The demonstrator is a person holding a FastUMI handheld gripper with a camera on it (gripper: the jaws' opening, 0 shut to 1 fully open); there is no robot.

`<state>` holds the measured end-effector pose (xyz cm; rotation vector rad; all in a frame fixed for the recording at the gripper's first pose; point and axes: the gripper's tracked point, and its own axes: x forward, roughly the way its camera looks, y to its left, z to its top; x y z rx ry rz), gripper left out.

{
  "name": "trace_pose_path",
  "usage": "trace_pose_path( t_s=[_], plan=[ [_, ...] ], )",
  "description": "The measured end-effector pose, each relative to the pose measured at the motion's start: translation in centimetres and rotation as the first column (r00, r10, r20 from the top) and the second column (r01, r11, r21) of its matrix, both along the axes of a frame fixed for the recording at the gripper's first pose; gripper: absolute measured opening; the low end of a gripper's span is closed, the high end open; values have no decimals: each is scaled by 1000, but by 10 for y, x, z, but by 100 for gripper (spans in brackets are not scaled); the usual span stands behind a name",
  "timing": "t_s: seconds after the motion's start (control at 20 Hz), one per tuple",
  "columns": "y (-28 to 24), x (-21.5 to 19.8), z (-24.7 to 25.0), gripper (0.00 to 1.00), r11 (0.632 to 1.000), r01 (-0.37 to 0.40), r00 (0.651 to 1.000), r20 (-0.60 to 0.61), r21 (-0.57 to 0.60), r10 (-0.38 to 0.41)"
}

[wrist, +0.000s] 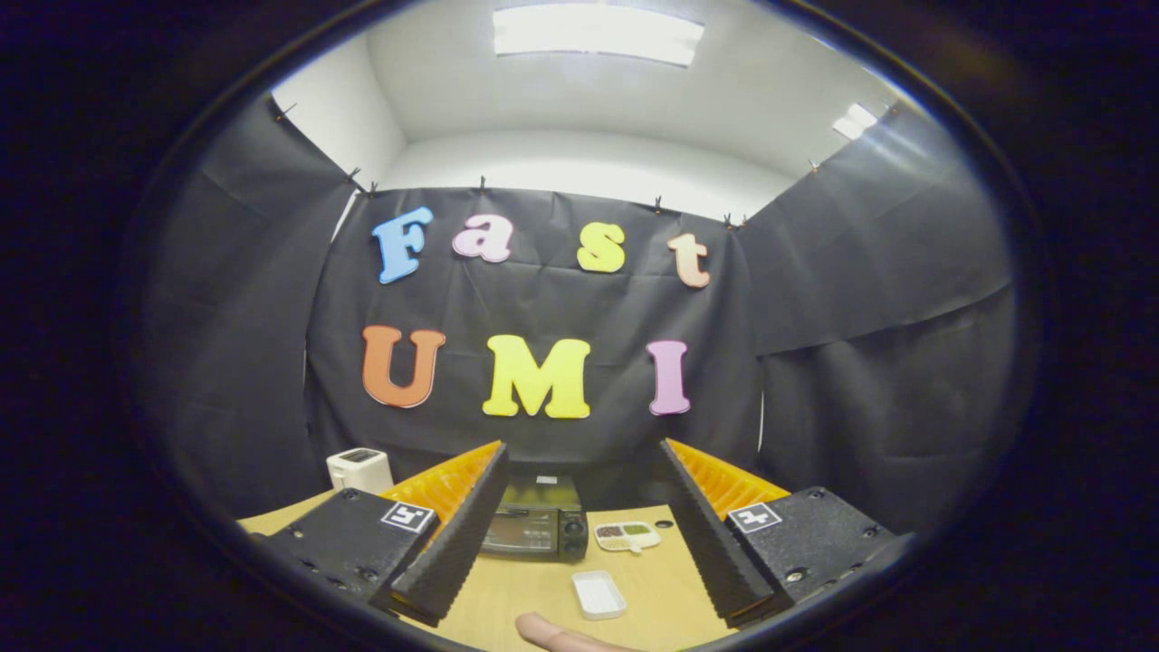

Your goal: Open the toaster oven, put the food inside, and close the toaster oven door.

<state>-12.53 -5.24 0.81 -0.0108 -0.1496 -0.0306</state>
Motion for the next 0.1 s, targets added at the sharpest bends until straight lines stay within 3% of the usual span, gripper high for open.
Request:
trace_pose_path(
  t_s=[0.1],
  plan=[
    [2, -11, 7, 100, 1000, -15, 1000, 14, 8, 15]
  ],
)
